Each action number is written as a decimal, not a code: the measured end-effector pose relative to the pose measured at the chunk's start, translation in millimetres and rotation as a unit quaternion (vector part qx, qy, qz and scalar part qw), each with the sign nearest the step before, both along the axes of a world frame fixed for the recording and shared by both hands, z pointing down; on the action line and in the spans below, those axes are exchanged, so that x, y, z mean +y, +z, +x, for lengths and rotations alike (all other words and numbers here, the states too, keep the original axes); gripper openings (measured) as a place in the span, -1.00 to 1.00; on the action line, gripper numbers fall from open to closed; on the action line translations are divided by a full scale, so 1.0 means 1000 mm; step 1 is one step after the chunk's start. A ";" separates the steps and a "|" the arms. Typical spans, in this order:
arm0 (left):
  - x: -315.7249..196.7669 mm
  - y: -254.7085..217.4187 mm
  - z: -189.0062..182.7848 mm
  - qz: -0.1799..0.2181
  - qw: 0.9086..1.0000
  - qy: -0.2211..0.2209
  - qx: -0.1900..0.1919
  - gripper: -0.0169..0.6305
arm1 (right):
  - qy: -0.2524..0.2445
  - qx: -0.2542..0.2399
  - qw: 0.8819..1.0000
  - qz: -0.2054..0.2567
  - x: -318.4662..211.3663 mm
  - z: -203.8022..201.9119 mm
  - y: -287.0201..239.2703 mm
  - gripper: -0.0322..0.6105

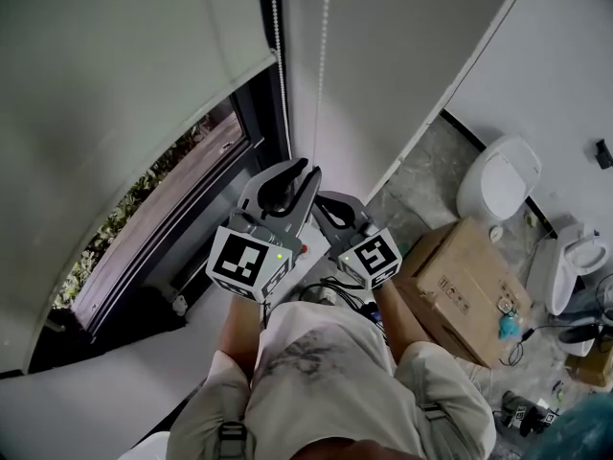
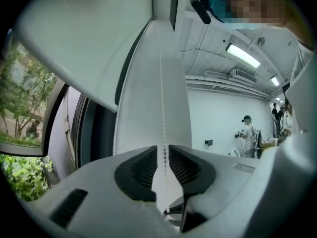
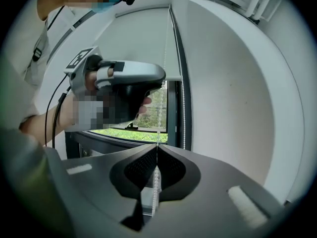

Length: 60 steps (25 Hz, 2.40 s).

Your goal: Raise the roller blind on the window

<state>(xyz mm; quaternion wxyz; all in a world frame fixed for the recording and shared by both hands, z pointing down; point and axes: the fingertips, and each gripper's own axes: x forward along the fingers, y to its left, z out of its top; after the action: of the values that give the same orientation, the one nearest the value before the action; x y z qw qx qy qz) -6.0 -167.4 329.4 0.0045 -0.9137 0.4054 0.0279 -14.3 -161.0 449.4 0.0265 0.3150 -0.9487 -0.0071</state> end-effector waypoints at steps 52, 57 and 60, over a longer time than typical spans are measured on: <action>-0.009 0.094 -0.005 -0.060 0.998 -0.008 -0.011 -0.92 | -0.001 0.050 0.994 -0.093 0.008 -0.006 0.121 -0.86; -0.007 0.090 -0.004 -0.055 0.998 -0.006 -0.013 -0.92 | 0.021 0.065 0.995 -0.074 0.011 0.004 0.117 -0.84; -0.008 0.090 -0.004 -0.055 0.998 -0.006 -0.013 -0.92 | 0.017 0.048 0.996 -0.074 0.016 0.009 0.105 -0.74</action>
<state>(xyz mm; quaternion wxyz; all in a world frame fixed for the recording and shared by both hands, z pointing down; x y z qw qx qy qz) -9.8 -175.8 419.8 -0.0403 -0.9103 0.4119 -0.0069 -5.4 -145.0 554.0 0.0951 0.3273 -0.9389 0.0481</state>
